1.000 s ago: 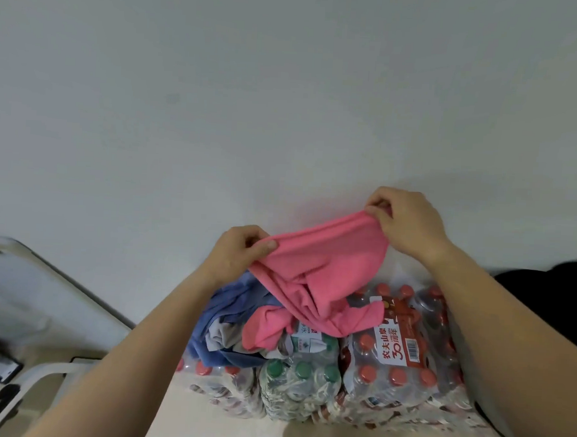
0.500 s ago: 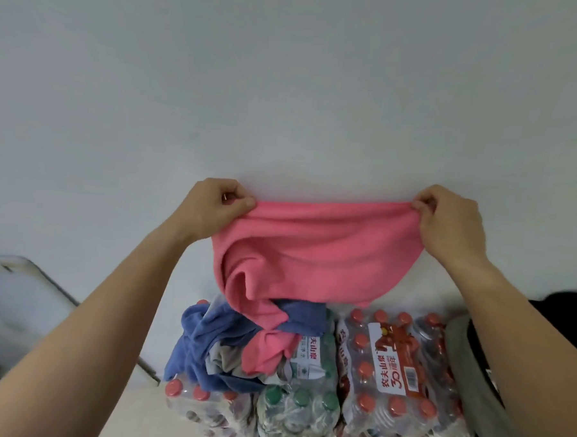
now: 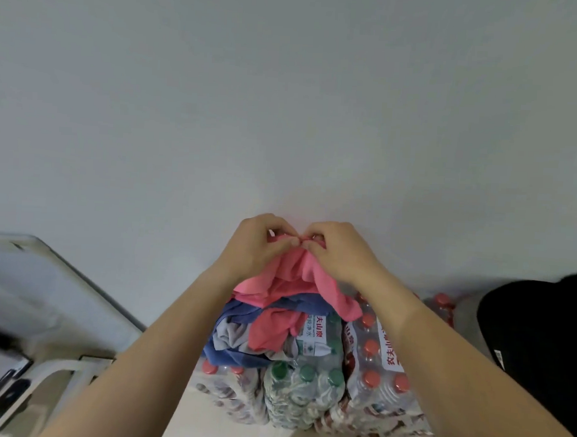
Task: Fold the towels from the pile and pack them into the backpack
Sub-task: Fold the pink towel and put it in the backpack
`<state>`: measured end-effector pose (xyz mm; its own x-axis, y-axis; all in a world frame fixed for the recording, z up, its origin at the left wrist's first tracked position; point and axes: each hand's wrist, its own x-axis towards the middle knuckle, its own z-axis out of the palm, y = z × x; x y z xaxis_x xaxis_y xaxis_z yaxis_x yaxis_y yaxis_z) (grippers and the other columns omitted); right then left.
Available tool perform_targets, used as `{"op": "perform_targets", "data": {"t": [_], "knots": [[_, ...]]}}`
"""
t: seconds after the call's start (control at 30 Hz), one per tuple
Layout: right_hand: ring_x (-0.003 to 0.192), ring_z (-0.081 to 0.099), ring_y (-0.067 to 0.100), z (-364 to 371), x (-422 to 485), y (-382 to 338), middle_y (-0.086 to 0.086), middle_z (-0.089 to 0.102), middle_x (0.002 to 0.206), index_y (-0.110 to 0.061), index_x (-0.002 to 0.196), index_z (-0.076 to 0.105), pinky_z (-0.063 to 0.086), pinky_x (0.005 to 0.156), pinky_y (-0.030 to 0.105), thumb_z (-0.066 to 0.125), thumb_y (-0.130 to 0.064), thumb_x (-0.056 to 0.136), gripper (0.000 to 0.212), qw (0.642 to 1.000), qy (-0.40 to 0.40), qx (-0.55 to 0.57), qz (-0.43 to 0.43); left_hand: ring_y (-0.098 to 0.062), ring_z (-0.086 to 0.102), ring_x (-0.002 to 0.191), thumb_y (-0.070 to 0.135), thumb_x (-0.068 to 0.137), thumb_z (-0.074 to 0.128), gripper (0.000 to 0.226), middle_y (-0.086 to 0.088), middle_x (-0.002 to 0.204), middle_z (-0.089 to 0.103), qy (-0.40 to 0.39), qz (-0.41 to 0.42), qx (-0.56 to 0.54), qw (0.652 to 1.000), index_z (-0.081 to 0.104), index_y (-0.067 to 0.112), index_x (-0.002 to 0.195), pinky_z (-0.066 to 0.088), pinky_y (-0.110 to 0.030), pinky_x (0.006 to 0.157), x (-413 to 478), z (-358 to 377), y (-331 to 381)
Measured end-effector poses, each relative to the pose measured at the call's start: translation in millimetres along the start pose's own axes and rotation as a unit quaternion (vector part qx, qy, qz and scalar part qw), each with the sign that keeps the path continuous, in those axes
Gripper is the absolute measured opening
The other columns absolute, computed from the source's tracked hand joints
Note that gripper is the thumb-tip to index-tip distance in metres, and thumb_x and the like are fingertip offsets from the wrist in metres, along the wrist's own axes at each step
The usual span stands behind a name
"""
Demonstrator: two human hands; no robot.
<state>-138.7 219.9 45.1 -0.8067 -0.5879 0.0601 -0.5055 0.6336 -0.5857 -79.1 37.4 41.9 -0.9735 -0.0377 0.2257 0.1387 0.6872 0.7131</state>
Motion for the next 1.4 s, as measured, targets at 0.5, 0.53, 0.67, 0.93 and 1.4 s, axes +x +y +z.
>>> {"op": "perform_targets", "data": {"t": [0.5, 0.53, 0.67, 0.93, 1.4], "knots": [[0.098, 0.066, 0.031, -87.6, -7.8, 69.5, 0.003, 0.073, 0.102, -0.025, 0.1, 0.07, 0.054, 0.083, 0.042, 0.063, -0.027, 0.091, 0.012, 0.973, 0.182, -0.102, 0.094, 0.003, 0.055, 0.061, 0.019, 0.091, 0.066, 0.014, 0.022, 0.073, 0.066, 0.023, -0.074, 0.083, 0.994, 0.068, 0.03, 0.082, 0.038, -0.007, 0.06, -13.7, -64.7, -37.8], [0.097, 0.066, 0.031, -87.9, -10.5, 74.2, 0.004, 0.073, 0.101, -0.024, 0.099, 0.071, 0.054, 0.083, 0.043, 0.064, -0.027, 0.091, 0.011, 0.973, 0.186, -0.096, 0.101, -0.001, 0.054, 0.06, 0.02, 0.091, 0.067, 0.015, 0.024, 0.075, 0.066, 0.033, -0.08, 0.081, 0.993, 0.068, 0.031, 0.081, 0.038, -0.008, 0.06, -14.4, -67.3, -40.8], [0.094, 0.066, 0.027, -65.9, -28.6, 85.2, 0.003, 0.072, 0.097, -0.022, 0.105, 0.071, 0.052, 0.086, 0.037, 0.067, -0.024, 0.089, 0.016, 0.975, 0.164, -0.047, 0.14, -0.008, 0.056, 0.061, 0.021, 0.09, 0.067, 0.013, 0.01, 0.077, 0.071, 0.073, -0.118, 0.058, 0.989, 0.069, 0.03, 0.08, 0.042, -0.011, 0.06, -19.5, -57.4, -45.1], [0.073, 0.063, -0.003, 20.5, -73.3, 54.6, -0.014, 0.068, 0.08, -0.024, 0.091, 0.07, 0.043, 0.065, 0.009, 0.065, -0.007, 0.089, 0.018, 0.971, 0.097, 0.146, 0.161, -0.002, 0.06, 0.059, 0.021, 0.088, 0.071, 0.01, 0.001, 0.067, 0.071, 0.023, -0.147, -0.087, 0.985, 0.071, 0.02, 0.078, 0.047, -0.017, 0.06, -43.0, 44.1, -11.1], [0.086, 0.07, 0.002, 48.3, -87.9, 40.5, -0.012, 0.075, 0.09, -0.026, 0.094, 0.077, 0.054, 0.084, 0.019, 0.071, -0.002, 0.085, 0.027, 0.967, 0.016, 0.238, 0.095, -0.013, 0.07, 0.087, 0.013, 0.091, 0.068, 0.015, 0.0, 0.09, 0.075, 0.032, -0.177, -0.233, 0.956, 0.074, 0.018, 0.103, 0.057, -0.029, 0.079, -86.0, 86.4, -7.7]]}}
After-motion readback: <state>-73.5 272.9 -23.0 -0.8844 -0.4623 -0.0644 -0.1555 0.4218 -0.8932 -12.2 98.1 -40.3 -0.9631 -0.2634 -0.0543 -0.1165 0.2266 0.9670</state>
